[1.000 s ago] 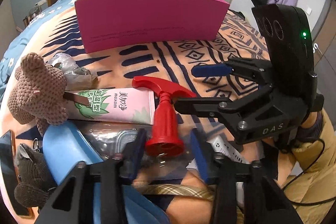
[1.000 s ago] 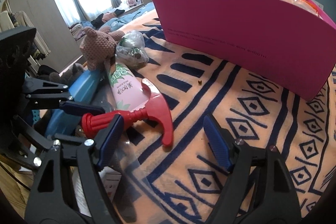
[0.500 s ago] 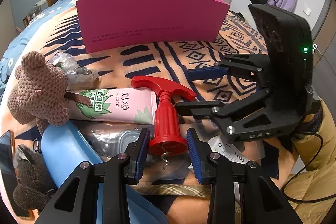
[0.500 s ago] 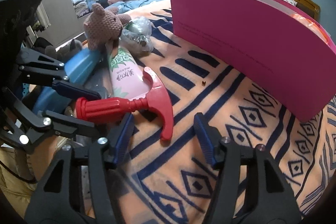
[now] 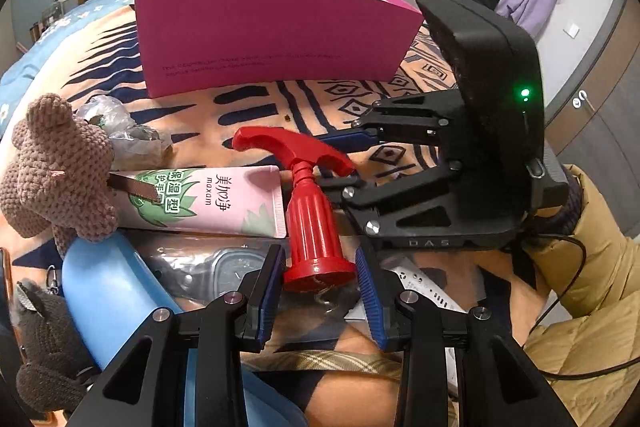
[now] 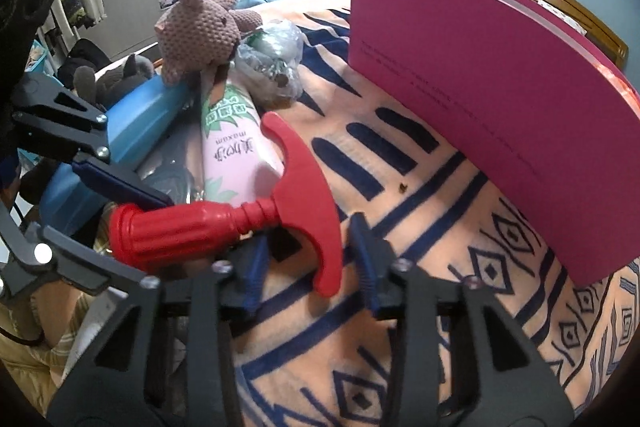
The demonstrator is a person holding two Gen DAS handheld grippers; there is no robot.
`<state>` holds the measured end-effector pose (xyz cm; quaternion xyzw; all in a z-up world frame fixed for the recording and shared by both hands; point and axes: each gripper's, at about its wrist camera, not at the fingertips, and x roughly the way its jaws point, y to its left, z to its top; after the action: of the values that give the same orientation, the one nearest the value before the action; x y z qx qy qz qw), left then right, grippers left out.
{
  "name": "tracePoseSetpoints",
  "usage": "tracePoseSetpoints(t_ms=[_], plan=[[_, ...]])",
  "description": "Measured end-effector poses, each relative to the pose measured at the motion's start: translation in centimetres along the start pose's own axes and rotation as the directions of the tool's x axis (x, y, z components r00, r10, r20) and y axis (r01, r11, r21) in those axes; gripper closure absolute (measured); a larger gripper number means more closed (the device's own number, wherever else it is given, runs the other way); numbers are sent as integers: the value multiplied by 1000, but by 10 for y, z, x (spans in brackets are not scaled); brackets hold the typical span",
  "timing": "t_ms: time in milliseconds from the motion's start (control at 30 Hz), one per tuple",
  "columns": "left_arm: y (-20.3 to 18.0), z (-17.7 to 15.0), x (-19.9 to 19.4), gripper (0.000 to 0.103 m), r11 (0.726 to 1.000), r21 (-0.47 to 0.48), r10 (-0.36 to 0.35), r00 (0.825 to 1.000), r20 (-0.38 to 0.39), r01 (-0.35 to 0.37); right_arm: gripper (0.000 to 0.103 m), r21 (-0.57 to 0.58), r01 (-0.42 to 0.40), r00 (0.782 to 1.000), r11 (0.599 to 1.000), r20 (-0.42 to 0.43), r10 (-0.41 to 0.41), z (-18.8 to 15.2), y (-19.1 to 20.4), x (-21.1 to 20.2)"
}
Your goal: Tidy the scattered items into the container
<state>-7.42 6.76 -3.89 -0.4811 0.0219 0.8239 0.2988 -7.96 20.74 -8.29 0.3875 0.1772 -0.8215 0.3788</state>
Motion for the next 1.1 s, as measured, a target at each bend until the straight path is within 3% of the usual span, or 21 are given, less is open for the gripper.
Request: tracePoseSetpoints(t_ms=[67, 467, 800, 867, 1100], plan=[[1, 0, 0, 66, 1000, -7, 3, 1000, -3, -3, 76, 10, -4, 1000, 1000, 7, 4, -1, -1, -2], [1, 2, 5, 66, 1000, 0, 14, 1000, -12, -14, 75, 32, 15, 1000, 999, 4, -15, -9, -4, -15], [4, 2, 5, 67, 1000, 0, -24, 999, -20, 24, 73, -15, 7, 1000, 1000, -5, -7, 1, -3, -2], [6, 2, 5, 67, 999, -11, -33, 999, -18, 33, 82, -15, 4, 1000, 1000, -4, -4, 1, -3, -2], [5, 3, 4, 67, 1000, -17, -22, 1000, -10, 21, 87, 30, 7, 1000, 1000, 12, -7, -1, -9, -9]])
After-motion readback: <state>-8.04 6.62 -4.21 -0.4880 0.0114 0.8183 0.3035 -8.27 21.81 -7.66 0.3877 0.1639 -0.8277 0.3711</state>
